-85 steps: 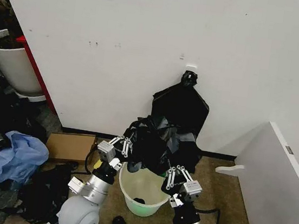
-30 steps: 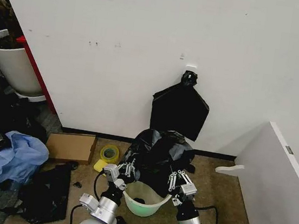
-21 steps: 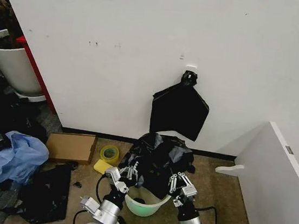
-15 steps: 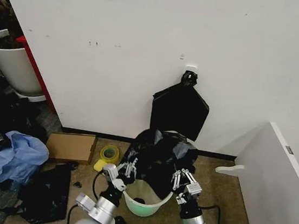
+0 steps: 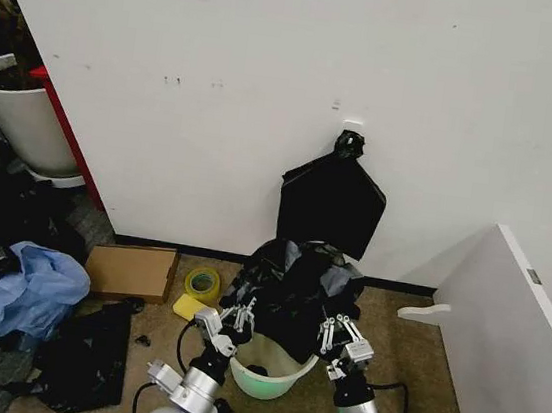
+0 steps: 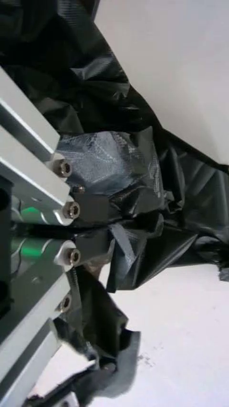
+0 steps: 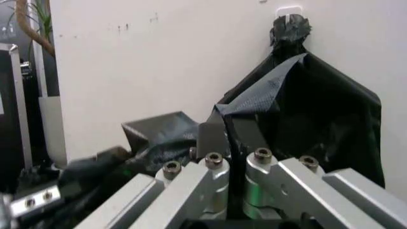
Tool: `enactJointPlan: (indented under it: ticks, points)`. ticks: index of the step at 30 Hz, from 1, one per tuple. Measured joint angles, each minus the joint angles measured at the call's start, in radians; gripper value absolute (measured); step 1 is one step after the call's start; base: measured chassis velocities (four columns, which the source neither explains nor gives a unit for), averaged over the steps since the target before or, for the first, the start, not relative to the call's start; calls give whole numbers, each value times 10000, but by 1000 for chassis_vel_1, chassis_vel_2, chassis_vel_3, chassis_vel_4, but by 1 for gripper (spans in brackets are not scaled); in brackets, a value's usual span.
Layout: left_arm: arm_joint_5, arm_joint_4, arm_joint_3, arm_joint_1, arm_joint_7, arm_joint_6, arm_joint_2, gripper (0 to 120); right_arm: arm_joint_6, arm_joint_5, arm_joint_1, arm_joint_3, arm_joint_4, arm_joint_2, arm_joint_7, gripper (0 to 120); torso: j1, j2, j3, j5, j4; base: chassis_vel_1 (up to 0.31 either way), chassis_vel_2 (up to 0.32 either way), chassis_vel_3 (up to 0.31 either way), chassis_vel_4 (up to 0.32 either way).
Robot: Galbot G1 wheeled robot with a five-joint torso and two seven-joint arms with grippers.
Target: Place the garbage bag over the trash bin.
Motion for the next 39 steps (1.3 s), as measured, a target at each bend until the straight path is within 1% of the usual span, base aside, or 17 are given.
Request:
enactJointPlan:
  ticks: [4, 14, 16, 17, 19, 23, 32, 39]
  points:
    - [165, 181, 106, -14, -69, -14, 7, 0, -64, -44, 52, -32, -34, 29, 54, 0, 0, 0, 0, -1, 0, 0, 0, 0, 0]
    - [315, 190, 20, -43, -158, -20, 28, 0, -67, -85, 31, -92, -156, 42, 88, 0, 0, 0, 0, 0, 0, 0, 0, 0, 0]
    - [861, 256, -91, -44, -360, -77, 10, 0, -72, -177, 22, -123, -197, 27, 98, 0, 0, 0, 0, -1, 1, 0, 0, 0, 0]
    - [1289, 265, -173, -39, -642, -80, 22, 0, -228, -271, -70, -181, -176, -19, 203, 0, 0, 0, 0, -1, 1, 0, 0, 0, 0]
    - [1516, 223, -211, 32, -1072, 9, 103, 0, -624, -302, -262, -299, -21, -104, 447, 0, 0, 0, 0, -1, 0, 0, 0, 0, 0]
    - [1568, 247, -260, 166, -1370, 28, 199, 0, -770, -429, -308, -332, 22, -125, 575, 0, 0, 0, 0, -1, 0, 0, 0, 0, 0]
    - [1717, 308, -421, 580, -1799, -82, 334, 0, -758, -709, -259, -303, -198, -158, 614, 0, 0, 0, 0, -1, 0, 0, 0, 0, 0]
    - [1768, 511, -553, 915, -1844, -266, 422, 0, -711, -880, -354, -177, -175, -250, 670, 0, 0, 0, 0, -1, 1, 0, 0, 0, 0]
